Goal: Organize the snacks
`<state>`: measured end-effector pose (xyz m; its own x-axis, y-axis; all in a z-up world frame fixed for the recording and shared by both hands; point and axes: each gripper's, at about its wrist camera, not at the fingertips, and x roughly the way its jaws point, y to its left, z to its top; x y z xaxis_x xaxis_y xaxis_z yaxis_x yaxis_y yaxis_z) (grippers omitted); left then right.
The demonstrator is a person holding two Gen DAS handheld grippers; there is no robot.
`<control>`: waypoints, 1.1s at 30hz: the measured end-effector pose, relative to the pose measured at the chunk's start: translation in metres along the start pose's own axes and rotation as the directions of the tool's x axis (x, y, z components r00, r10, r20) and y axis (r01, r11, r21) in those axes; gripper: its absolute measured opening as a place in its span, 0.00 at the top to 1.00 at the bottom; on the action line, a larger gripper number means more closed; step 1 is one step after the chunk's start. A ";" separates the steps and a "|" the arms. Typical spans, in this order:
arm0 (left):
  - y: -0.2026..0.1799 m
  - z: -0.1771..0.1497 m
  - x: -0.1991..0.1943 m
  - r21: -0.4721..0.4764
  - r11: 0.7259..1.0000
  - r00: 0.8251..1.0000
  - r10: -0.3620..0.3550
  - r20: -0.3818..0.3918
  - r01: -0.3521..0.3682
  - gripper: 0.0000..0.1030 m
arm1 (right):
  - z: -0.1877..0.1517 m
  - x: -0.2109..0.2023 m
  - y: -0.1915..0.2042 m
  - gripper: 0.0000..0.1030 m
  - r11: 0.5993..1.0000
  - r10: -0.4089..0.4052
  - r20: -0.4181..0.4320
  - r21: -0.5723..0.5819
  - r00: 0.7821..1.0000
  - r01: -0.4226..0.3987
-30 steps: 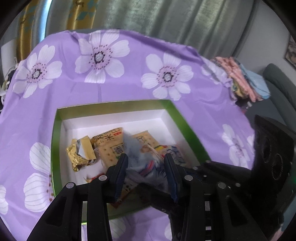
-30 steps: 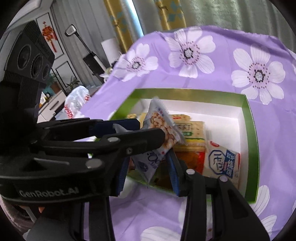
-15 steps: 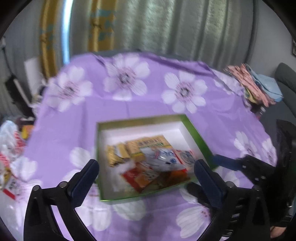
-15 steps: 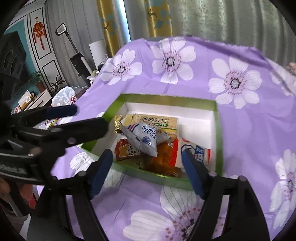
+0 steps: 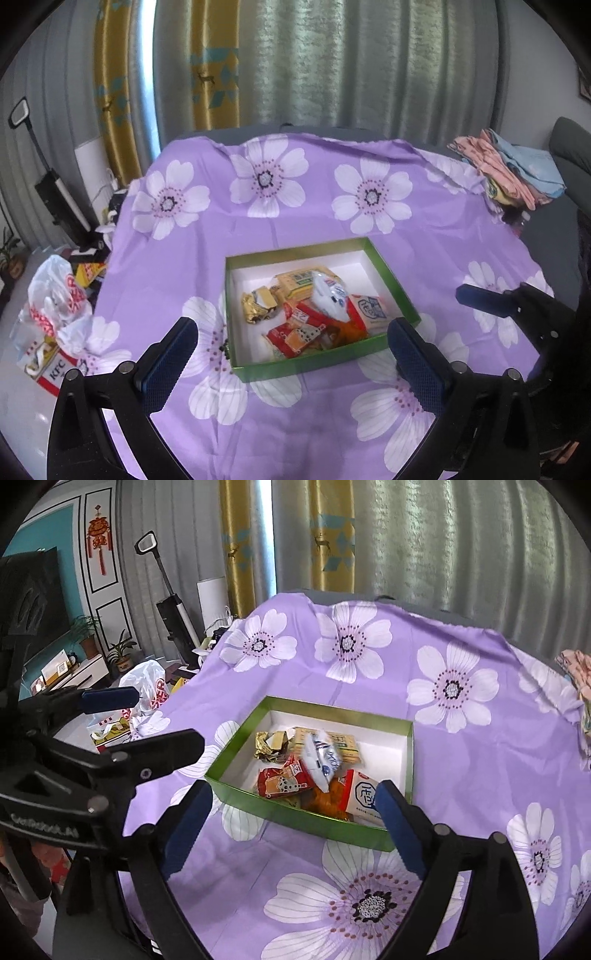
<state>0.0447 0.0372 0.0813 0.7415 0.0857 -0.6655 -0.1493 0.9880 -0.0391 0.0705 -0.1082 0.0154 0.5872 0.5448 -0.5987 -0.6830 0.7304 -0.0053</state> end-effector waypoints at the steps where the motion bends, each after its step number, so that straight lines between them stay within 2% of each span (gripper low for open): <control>1: 0.000 0.002 -0.002 -0.005 1.000 1.000 0.006 0.000 -0.006 0.01 | 0.001 -0.003 0.001 0.12 1.000 -0.001 0.002 -0.002 1.000 0.001; 13: 0.004 0.015 -0.013 -0.032 0.998 0.998 0.061 -0.005 -0.061 0.01 | 0.021 -0.027 0.004 0.12 1.000 -0.005 0.019 -0.019 1.000 0.006; 33: 0.011 0.022 -0.018 -0.044 0.996 0.996 0.085 0.028 -0.083 0.01 | 0.026 -0.028 0.008 0.11 0.999 -0.016 0.029 -0.039 0.999 0.017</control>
<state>0.0443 0.0488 0.1089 0.7441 0.1724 -0.6455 -0.2394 0.9708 -0.0166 0.0599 -0.1073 0.0527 0.6099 0.5449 -0.5754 -0.6897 0.7225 -0.0468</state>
